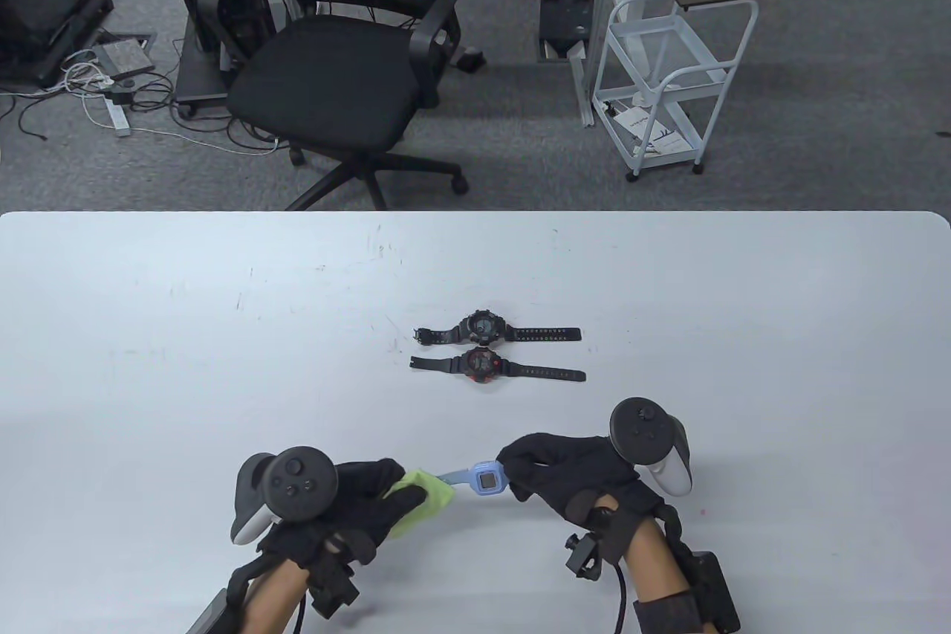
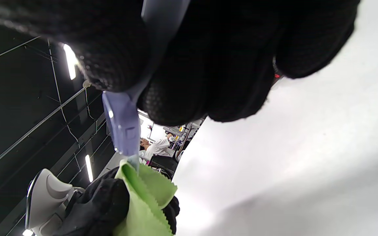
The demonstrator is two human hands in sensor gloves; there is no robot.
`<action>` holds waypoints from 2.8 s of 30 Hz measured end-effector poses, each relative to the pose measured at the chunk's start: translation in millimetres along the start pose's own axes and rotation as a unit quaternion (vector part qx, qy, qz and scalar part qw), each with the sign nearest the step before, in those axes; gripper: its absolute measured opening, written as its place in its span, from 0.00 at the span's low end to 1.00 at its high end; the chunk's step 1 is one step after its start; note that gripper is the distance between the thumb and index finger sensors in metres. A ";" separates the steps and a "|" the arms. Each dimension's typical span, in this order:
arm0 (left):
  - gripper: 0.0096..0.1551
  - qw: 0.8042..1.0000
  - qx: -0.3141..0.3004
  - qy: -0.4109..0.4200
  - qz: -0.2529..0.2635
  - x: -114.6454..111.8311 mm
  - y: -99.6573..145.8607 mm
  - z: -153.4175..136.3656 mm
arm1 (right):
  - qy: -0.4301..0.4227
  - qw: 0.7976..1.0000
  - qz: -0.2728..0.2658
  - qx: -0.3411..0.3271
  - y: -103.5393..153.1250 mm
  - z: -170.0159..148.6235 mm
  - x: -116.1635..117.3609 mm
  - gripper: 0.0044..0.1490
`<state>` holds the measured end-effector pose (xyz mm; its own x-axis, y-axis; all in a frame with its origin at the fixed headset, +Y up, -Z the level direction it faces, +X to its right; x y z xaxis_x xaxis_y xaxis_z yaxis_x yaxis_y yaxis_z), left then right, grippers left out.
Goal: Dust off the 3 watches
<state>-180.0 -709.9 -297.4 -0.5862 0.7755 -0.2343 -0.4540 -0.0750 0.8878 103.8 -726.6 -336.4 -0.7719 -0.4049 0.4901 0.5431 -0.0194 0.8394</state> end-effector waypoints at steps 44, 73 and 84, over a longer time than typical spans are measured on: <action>0.30 0.999 0.020 -0.032 0.027 12.1 3.5 -3.7 | -0.007 1.000 -0.014 0.006 4.5 -4.8 -8.4 0.29; 0.29 0.998 0.030 -0.025 0.047 14.5 4.7 -9.0 | -0.014 1.000 -0.027 0.007 7.9 -5.7 -15.0 0.29; 0.27 0.997 0.019 -0.024 0.068 19.8 6.9 -4.3 | -0.018 0.999 -0.030 0.009 8.7 -7.1 -16.7 0.29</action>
<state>-197.6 -697.7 -297.6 -0.6078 0.7886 -0.0927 -0.3460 -0.1579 0.9249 123.7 -726.5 -339.0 -0.8148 -0.3697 0.4466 0.4892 -0.0253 0.8718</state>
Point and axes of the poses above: the tracker on the back of each hand, its own z axis roughly to the thumb side, its own y axis roughly from the fingertips to the wrist, x = y × z, the point moved 5 cm from there along -y, roughly from the wrist to the fingertips, and after that the axes turned 1 degree about z, right-handed, at the moved point
